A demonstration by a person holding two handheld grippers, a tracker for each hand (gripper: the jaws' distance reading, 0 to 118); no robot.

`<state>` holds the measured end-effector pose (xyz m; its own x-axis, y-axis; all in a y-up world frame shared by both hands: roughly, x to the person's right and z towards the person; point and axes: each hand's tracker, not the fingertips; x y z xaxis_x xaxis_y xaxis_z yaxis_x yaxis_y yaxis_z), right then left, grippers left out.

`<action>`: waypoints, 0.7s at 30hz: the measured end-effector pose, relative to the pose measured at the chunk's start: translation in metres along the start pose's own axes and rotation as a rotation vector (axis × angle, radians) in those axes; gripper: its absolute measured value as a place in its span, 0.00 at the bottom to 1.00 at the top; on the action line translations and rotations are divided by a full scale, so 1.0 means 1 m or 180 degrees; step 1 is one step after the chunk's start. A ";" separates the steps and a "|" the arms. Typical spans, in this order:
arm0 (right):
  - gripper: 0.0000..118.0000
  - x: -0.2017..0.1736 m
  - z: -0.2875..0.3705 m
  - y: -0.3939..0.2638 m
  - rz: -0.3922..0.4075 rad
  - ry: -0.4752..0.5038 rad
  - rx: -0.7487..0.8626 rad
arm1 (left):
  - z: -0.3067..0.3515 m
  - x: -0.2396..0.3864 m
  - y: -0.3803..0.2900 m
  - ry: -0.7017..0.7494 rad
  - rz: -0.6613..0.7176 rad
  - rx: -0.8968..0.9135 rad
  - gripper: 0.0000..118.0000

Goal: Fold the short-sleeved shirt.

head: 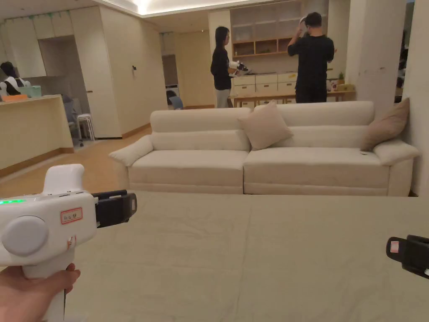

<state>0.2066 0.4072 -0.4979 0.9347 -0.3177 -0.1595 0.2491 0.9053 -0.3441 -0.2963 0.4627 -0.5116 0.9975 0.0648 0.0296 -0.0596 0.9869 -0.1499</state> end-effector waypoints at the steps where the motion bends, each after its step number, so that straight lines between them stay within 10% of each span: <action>1: 0.00 -0.009 0.015 0.012 0.0127 -0.0039 0.0160 | 0.013 0.020 0.006 -0.0039 -0.0072 0.0280 0.75; 6: 0.00 -0.051 0.091 0.054 0.0730 -0.0308 0.0865 | 0.053 0.108 0.018 -0.0020 -0.0248 0.0940 0.75; 11: 0.00 -0.056 0.124 0.064 0.0755 -0.0547 0.1146 | 0.047 0.146 0.016 -0.0117 -0.0336 0.0733 0.74; 13: 0.00 -0.051 0.121 0.064 0.0761 -0.0605 0.1162 | 0.044 0.152 0.015 -0.0127 -0.0386 0.0708 0.59; 15: 0.00 -0.047 0.123 0.061 0.0757 -0.0582 0.1164 | 0.045 0.159 0.017 -0.0158 -0.0422 0.0703 0.08; 21: 0.00 -0.044 0.110 0.053 0.0689 -0.0570 0.1075 | 0.043 0.164 0.015 -0.0040 -0.0384 0.0744 0.00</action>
<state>0.2067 0.5003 -0.4076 0.9963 -0.0836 -0.0216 0.0838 0.9965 0.0064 -0.1348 0.4945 -0.4667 0.9974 -0.0552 0.0457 0.0510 0.9948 0.0877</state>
